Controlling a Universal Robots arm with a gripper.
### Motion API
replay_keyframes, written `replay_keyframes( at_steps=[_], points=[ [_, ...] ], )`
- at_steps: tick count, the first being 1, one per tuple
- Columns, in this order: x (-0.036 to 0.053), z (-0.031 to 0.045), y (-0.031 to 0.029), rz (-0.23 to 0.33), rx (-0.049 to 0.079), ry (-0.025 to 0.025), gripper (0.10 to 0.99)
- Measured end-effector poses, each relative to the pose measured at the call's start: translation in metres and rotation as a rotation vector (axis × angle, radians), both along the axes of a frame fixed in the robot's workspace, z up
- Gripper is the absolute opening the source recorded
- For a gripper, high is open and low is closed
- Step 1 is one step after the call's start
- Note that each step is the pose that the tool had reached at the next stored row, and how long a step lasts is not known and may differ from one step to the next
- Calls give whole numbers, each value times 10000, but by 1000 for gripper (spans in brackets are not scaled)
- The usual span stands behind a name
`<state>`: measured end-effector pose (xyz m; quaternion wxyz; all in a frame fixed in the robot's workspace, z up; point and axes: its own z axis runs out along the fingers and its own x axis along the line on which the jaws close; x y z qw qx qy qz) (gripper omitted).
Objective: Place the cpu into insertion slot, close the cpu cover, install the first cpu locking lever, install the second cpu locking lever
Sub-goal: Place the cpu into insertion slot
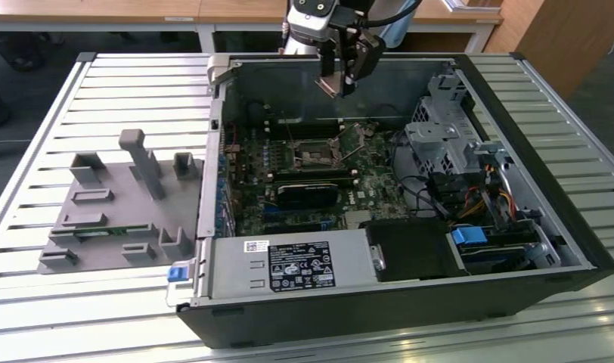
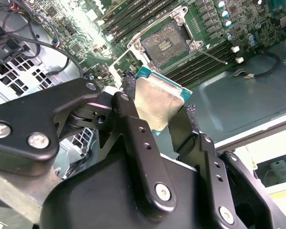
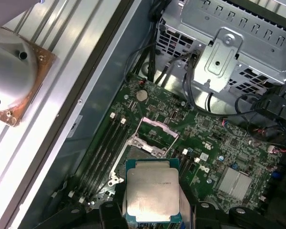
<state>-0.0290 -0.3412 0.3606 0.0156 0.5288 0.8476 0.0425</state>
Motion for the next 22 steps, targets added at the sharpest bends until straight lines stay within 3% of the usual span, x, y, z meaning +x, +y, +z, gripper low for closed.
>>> replay_keyframes(
  at_steps=[22],
  points=[
    [0, -16, 0, -406, 0, 0, 529]
  ],
)
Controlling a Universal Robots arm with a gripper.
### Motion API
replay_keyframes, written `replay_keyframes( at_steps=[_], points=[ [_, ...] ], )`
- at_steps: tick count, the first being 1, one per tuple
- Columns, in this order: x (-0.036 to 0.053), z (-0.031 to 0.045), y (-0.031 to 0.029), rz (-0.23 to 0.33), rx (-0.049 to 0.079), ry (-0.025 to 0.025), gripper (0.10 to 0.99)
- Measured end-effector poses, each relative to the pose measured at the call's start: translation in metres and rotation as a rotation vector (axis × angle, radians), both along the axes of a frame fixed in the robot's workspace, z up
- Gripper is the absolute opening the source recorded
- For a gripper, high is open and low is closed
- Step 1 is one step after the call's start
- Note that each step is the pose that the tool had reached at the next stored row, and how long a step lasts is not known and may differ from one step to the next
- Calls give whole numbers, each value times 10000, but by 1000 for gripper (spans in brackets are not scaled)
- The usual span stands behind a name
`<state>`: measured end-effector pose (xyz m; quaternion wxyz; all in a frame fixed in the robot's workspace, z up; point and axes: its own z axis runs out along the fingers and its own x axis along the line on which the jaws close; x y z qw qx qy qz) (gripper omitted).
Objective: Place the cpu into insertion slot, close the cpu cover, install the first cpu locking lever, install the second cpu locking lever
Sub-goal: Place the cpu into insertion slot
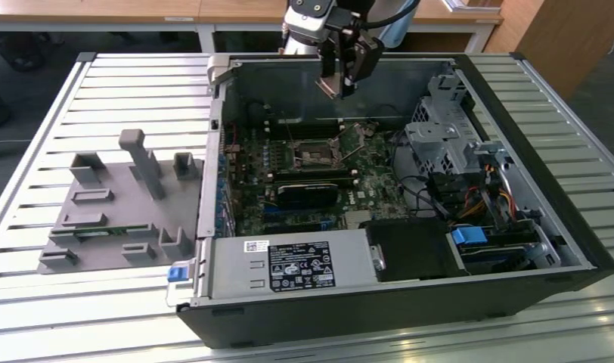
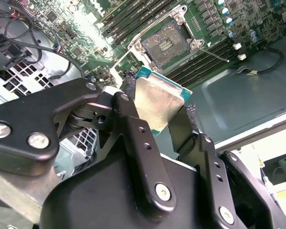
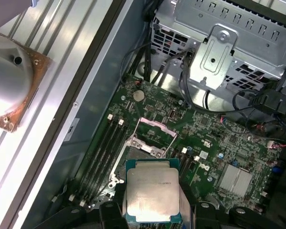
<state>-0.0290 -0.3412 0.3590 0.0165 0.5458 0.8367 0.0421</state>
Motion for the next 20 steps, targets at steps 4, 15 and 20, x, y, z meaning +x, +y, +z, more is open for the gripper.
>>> replay_keyframes(
  at_steps=[4, 15, 20],
  points=[
    [0, -4, 0, -69, -1, -1, 529],
    [0, -16, 0, -242, -2, 0, 529],
    [0, -22, 0, -311, -2, -1, 529]
  ],
)
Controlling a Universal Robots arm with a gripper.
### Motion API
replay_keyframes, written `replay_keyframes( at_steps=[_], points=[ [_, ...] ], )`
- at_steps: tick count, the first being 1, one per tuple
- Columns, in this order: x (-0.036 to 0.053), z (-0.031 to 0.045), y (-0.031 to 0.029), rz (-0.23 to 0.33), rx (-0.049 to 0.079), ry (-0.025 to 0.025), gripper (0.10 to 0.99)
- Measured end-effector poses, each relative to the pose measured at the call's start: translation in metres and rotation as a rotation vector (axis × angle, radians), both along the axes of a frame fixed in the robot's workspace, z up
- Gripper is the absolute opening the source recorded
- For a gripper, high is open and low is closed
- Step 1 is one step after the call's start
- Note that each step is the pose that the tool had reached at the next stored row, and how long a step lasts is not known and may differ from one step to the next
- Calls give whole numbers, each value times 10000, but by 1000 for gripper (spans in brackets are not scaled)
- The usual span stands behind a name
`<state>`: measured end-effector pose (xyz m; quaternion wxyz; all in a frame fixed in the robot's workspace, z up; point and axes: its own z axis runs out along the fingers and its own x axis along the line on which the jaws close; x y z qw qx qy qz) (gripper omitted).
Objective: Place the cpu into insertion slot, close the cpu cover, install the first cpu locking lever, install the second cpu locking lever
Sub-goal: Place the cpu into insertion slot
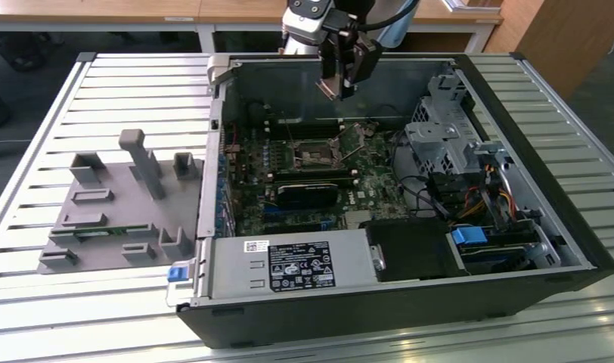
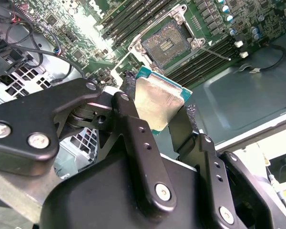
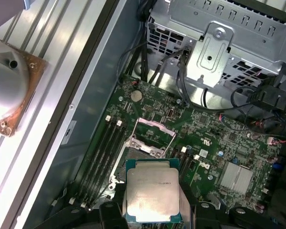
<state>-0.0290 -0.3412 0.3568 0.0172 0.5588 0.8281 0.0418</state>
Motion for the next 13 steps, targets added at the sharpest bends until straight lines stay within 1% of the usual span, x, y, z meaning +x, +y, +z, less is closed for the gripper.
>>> replay_keyframes(
  at_steps=[13],
  points=[
    [0, -39, 0, -53, 0, 5, 529]
  ],
)
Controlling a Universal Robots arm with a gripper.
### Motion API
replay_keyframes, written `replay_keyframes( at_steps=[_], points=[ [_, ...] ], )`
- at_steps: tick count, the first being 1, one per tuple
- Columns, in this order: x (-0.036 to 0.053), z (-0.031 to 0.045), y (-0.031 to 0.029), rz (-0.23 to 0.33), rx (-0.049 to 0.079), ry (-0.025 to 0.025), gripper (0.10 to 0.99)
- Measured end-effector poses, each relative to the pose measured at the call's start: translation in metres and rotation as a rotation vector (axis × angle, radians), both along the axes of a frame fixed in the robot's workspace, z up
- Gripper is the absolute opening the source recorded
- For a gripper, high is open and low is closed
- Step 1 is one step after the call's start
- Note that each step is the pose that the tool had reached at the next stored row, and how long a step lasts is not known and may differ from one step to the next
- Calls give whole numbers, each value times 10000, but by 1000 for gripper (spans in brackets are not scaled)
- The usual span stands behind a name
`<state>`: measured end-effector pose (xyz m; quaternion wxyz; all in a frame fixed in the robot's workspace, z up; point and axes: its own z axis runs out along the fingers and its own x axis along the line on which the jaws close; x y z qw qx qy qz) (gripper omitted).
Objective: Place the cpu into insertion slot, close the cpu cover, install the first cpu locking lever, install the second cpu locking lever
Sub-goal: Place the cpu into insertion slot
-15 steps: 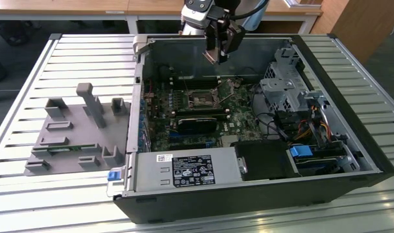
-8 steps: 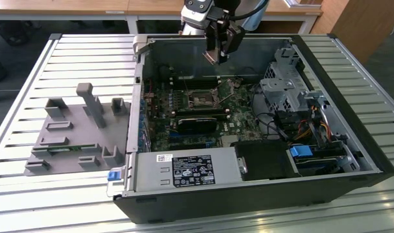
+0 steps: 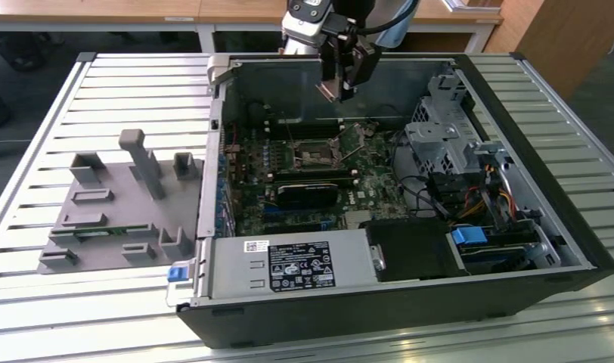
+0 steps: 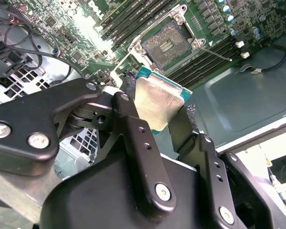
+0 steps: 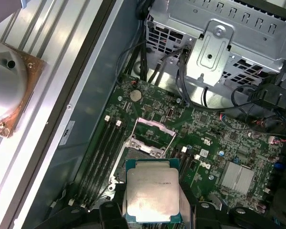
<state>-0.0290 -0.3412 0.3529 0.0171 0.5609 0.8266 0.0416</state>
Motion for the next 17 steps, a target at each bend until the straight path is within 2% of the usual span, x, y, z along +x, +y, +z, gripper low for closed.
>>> replay_keyframes(
  at_steps=[17],
  points=[
    [0, -42, 0, 0, 0, 14, 529]
  ],
)
